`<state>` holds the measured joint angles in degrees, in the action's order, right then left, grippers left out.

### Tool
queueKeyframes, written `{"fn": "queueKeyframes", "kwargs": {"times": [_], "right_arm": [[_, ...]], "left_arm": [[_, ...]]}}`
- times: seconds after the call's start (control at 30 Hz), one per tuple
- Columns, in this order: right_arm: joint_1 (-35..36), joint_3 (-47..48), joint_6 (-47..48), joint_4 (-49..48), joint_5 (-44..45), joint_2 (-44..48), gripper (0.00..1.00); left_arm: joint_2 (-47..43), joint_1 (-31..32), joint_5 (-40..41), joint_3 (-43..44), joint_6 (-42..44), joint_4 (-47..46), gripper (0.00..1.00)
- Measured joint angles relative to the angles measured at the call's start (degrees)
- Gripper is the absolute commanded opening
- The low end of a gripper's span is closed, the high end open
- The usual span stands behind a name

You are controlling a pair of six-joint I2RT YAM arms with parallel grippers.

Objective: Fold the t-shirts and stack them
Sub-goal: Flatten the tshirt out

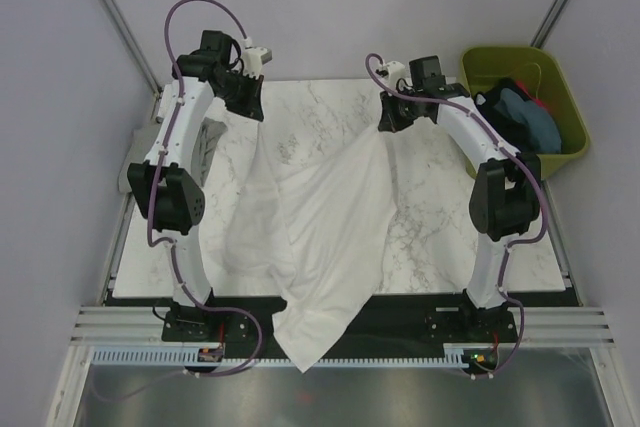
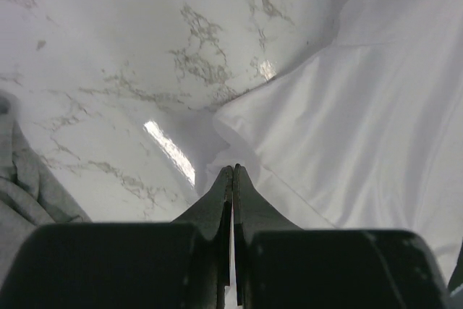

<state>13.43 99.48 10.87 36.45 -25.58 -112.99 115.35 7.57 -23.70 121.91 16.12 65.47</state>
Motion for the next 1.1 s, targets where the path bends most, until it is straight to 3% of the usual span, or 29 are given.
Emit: {"fn": "queueKeyframes", "kwargs": {"times": [0.17, 0.47, 0.57, 0.8, 0.87, 0.9, 0.93, 1.1], "right_arm": [[-0.76, 6.8, 2.03, 0.33, 3.78, -3.72, 0.0], [-0.76, 10.71, 4.66, 1.95, 7.21, -6.25, 0.0], [-0.39, 9.94, 5.53, 3.61, 7.17, -6.1, 0.0], [5.31, -5.79, 7.06, 9.66, 4.37, 0.48, 0.0], [9.51, -9.25, 7.17, 11.32, 3.21, 1.64, 0.07], [11.15, -10.25, 7.15, 11.96, 2.91, 1.92, 0.16], [13.22, -11.04, 6.86, 12.61, 2.47, 1.99, 0.33], [16.63, -10.56, 5.88, 14.45, 2.45, 2.05, 0.4]], "left_arm": [[6.05, -0.02, -0.66, 7.21, -0.44, -0.57, 0.02], [9.64, -0.11, -0.66, 9.16, -1.95, -1.14, 0.02], [8.37, -0.11, -1.22, 5.51, -1.62, -0.31, 0.02], [3.23, -0.11, -3.8, -8.52, -0.59, 5.66, 0.02], [2.86, -0.09, -4.42, -8.59, -0.59, 6.08, 0.02], [2.75, -0.11, -5.01, -8.35, -0.61, 6.08, 0.02], [2.73, -0.11, -5.38, -7.93, -0.61, 6.1, 0.02], [2.73, -0.11, -6.97, -6.56, -0.61, 5.97, 0.02]]}}
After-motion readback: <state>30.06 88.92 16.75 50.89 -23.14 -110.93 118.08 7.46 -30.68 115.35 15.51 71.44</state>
